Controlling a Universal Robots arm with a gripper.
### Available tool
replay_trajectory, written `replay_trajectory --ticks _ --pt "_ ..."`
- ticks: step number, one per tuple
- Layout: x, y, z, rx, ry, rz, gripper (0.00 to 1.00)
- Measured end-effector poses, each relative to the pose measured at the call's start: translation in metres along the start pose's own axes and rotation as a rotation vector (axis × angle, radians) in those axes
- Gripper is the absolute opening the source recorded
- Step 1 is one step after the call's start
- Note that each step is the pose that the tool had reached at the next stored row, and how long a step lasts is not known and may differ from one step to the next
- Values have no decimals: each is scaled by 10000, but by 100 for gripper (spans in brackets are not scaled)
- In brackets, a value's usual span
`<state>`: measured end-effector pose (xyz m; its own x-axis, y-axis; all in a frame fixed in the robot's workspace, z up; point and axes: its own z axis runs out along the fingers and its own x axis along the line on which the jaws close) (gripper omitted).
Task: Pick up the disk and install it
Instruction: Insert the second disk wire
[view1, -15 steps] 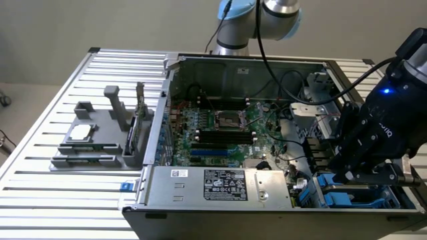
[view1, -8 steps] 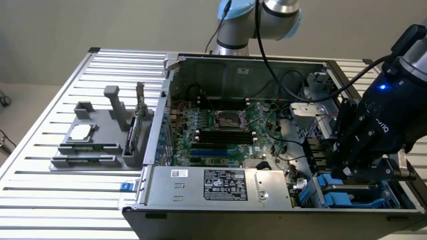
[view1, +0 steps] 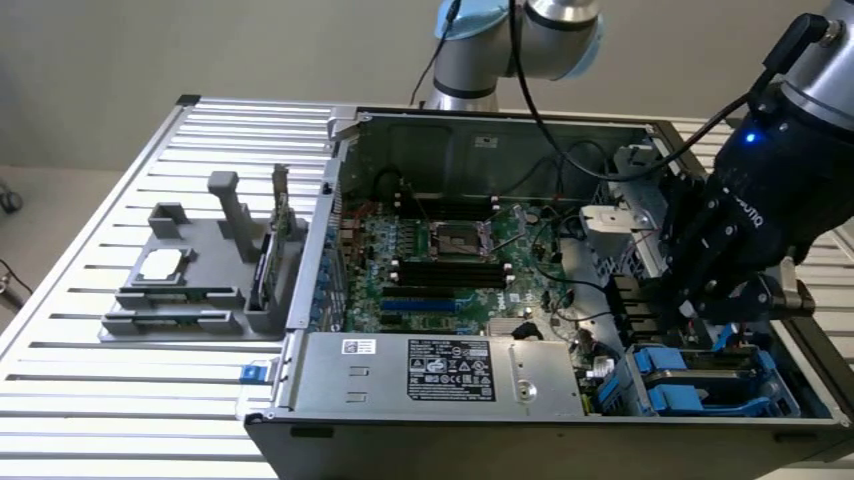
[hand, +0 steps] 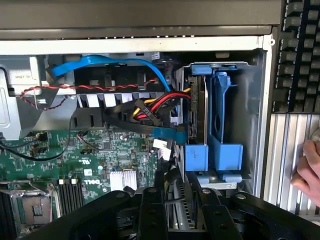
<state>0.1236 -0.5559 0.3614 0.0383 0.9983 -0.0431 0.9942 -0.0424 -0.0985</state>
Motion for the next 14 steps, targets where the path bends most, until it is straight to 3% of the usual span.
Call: replay_trajectory --ticks 5,14 --pt "16 112 -40 -2 -53 5 31" --pt "17 197 -109 -6 -73 52 31"
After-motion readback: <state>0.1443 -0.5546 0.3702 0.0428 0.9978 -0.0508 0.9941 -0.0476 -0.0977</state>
